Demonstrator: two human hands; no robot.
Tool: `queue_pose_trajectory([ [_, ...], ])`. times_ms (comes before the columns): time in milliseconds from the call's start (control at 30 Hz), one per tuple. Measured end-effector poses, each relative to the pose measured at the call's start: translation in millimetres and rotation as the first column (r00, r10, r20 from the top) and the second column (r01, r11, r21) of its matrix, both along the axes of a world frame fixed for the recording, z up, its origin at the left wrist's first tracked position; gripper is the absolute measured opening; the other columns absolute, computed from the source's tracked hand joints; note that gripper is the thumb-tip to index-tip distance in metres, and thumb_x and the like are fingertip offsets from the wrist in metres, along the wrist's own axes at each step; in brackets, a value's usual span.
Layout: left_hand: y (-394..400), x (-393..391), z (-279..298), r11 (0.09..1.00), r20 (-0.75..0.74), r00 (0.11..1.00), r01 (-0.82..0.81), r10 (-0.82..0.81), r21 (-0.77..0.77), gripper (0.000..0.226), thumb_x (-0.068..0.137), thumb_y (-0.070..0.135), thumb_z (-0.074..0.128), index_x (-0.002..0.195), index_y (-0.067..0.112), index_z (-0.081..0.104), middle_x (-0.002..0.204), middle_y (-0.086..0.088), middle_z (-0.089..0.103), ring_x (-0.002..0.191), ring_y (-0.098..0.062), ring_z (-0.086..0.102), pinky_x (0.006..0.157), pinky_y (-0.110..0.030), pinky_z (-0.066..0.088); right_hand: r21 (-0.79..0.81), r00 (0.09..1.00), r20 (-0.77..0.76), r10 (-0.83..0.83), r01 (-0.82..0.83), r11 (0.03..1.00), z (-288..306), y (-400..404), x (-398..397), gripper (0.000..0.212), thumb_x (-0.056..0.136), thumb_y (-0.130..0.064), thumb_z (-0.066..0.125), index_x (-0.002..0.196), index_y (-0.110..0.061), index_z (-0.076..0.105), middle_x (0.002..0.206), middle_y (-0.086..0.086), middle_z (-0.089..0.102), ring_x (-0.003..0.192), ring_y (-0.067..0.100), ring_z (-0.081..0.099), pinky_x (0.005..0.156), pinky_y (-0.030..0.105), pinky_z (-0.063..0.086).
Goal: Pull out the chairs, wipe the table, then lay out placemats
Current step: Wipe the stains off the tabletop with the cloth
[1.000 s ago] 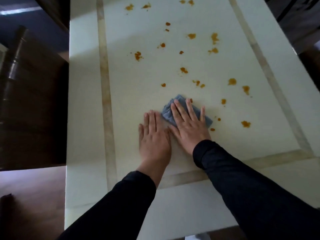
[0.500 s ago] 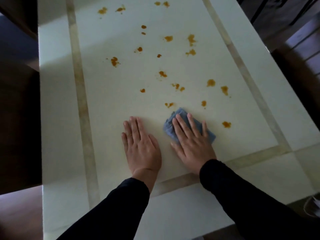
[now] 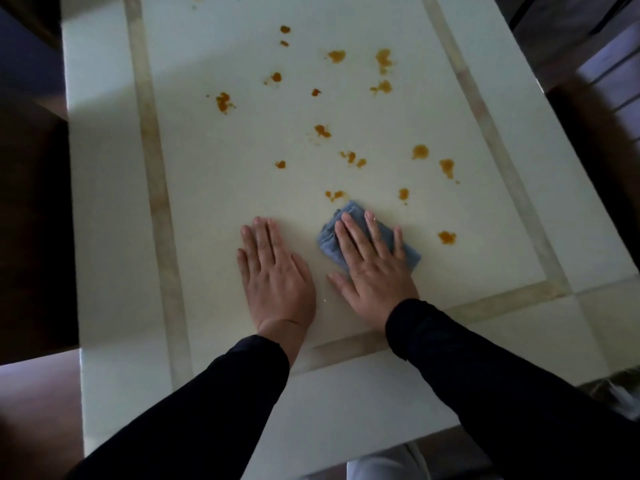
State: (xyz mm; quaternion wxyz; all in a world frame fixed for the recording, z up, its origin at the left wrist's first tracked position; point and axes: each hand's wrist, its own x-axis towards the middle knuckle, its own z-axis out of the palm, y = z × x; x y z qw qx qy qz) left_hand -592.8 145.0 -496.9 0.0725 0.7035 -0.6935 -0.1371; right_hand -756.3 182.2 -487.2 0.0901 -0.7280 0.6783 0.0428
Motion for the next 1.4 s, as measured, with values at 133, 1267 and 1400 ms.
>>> queue_pose_trajectory([
  [133, 0, 1, 1, 0.999, 0.04, 0.999, 0.011, -0.013, 0.039, 0.068, 0.096, 0.033, 0.02, 0.16, 0.011, 0.008, 0.167, -0.004, 0.0, 0.153, -0.021, -0.008, 0.124, -0.039, -0.003, -0.07, 0.977, 0.049, 0.207, -0.204, 0.977, -6, 12, 14, 0.072, 0.099, -0.051, 0.038, 0.159, -0.017, 0.018, 0.167, 0.001, 0.011, 0.154, 0.03, 0.005, 0.117, 0.065, 0.013],
  [1267, -66, 7, 32, 0.972, -0.151, 0.974, -0.188, 0.167, -0.143, 0.032, 0.09, 0.015, 0.044, 0.114, 0.015, 0.063, 0.114, -0.01, 0.059, 0.106, -0.032, 0.048, 0.095, -0.036, 0.035, 0.109, 0.873, 0.075, 0.481, -0.487, 0.866, 3, -33, -31, 0.093, 0.091, -0.071, 0.031, 0.16, -0.013, 0.007, 0.168, 0.006, -0.005, 0.153, 0.032, -0.01, 0.117, 0.066, 0.009],
  [1400, -105, 5, 25, 0.94, -0.239, 0.925, -0.327, 0.296, -0.098, 0.023, 0.094, 0.013, 0.047, 0.11, 0.018, 0.062, 0.113, -0.008, 0.058, 0.107, -0.028, 0.047, 0.097, -0.034, 0.033, 0.1, 0.79, 0.082, 0.607, -0.613, 0.784, 0, -71, -38, 0.08, 0.096, -0.065, 0.03, 0.16, -0.021, 0.01, 0.168, -0.002, 0.001, 0.154, 0.026, -0.005, 0.118, 0.063, 0.01],
])
